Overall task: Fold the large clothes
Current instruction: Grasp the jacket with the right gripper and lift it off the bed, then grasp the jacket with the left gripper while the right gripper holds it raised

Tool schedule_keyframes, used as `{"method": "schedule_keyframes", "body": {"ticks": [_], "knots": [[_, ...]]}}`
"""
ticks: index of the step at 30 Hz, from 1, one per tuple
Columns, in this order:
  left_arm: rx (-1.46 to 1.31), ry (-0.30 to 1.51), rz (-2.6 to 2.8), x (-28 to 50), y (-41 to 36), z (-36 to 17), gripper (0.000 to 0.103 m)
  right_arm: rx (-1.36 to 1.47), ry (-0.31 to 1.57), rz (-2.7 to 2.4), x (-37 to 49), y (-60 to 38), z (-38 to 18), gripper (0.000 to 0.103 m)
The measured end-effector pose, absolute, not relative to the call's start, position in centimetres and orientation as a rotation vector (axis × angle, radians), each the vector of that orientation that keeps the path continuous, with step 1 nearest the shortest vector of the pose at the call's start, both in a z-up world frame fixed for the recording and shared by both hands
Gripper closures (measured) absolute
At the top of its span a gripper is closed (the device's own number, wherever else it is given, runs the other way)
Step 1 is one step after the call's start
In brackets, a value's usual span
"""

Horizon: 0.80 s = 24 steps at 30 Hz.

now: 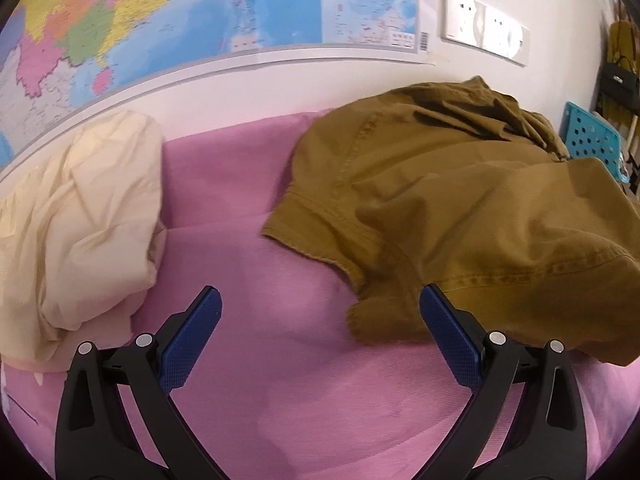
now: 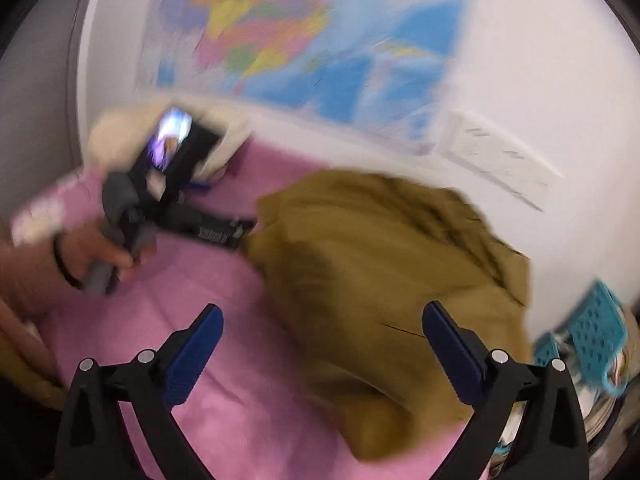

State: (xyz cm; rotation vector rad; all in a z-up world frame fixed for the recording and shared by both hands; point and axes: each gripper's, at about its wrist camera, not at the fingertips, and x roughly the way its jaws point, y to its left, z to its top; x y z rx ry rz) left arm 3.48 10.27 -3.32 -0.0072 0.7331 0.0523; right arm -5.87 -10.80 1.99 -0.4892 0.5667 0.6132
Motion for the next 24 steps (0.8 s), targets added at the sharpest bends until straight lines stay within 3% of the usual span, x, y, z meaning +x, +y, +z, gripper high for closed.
{"method": "schedule_keyframes", "body": {"ticks": [7, 8, 9, 10, 11, 12, 19, 24], "knots": [[-0.02, 0.728, 0.1, 2.5, 12.8, -3.3, 0.005, -0.943, 0.563, 0.341, -0.7, -1.6, -9.6, 0.008], [-0.024, 0.726, 0.106, 2.4, 13.2, -3.3, 0.005, -0.947, 0.551, 0.312, 0.0, -1.6, -9.7, 0.016], [-0.026, 0.727, 0.109, 2.4, 13.6, -3.4, 0.005, -0.935, 0.55, 0.302, 0.5, -2.3, -9.6, 0.037], [-0.024, 0.728, 0.116, 2.4, 13.8, -3.4, 0.005, -0.904, 0.552, 0.306, 1.1, -3.0, -9.0, 0.051], [-0.02, 0.73, 0.121, 2.5, 14.0, -3.5, 0.005, -0.87, 0.552, 0.3, 1.8, -3.7, -8.1, 0.08], [-0.014, 0.733, 0.124, 2.7, 14.2, -3.5, 0.005, -0.831, 0.549, 0.287, 2.4, -4.4, -6.9, 0.099], [0.05, 0.666, 0.11, 3.8, 14.4, -2.3, 0.005, -0.309, 0.426, 0.35, 5.5, -14.0, 7.8, 0.1], [0.129, 0.577, -0.019, 5.0, 11.9, -1.3, 0.005, -0.034, 0.332, 0.381, 7.1, -22.5, 14.7, 0.1]]}}
